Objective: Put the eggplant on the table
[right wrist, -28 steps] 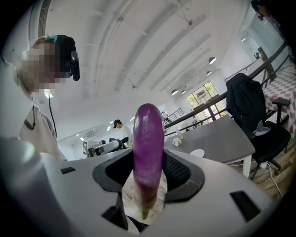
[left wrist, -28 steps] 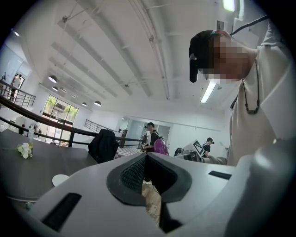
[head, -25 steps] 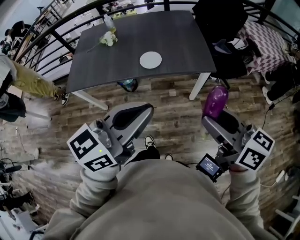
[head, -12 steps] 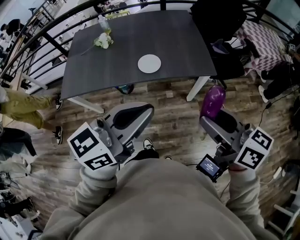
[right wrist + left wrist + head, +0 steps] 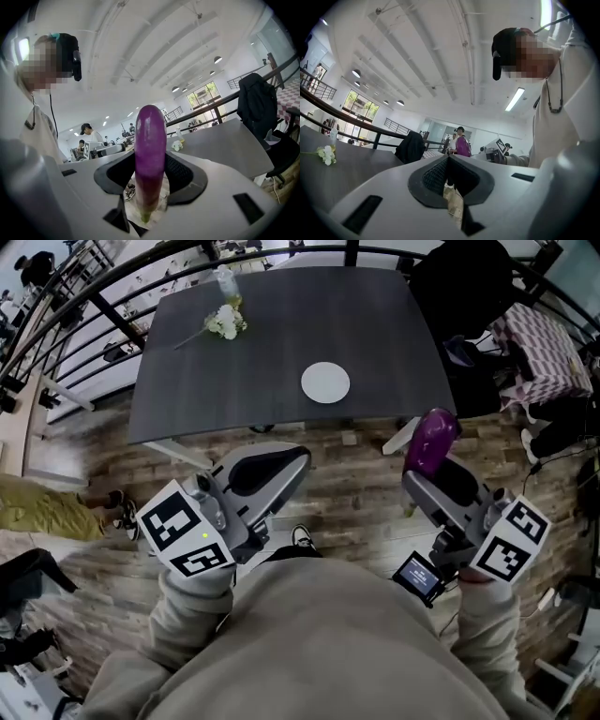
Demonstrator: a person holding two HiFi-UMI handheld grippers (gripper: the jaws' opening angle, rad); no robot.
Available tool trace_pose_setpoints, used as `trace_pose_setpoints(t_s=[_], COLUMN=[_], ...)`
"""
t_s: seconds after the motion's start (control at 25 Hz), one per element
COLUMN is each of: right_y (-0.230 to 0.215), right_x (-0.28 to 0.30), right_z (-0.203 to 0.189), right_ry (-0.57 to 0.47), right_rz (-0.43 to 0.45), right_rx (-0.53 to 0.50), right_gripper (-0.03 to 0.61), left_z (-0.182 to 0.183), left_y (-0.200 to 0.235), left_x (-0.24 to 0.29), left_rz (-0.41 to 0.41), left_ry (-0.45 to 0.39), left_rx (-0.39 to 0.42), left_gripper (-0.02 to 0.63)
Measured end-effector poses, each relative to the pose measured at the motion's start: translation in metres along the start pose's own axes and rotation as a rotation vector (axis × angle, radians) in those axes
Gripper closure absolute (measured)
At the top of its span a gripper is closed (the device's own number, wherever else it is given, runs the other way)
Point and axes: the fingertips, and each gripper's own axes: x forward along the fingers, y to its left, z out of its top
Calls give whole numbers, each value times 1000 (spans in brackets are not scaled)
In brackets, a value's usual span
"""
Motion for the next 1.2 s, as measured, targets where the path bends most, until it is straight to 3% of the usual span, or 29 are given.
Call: trace_pose_setpoints(t_s=[0.32,0.72,1.2], right_y=[-5,-3,-48], right_x=[62,98,154], right_z=[10,24,69], right_ry=[8,56,75], right_rz=[-12,36,107], right_rx=[18,-36,-60], right_gripper=[371,370,371], left_z=[0,1,32], left_y=[55,74,134], left_x=[-30,-43,-13], left_rz=[6,56,115], left_ry=[-2,-42,-71], left_rx=[-25,-54,-36], left_gripper=[609,609,609])
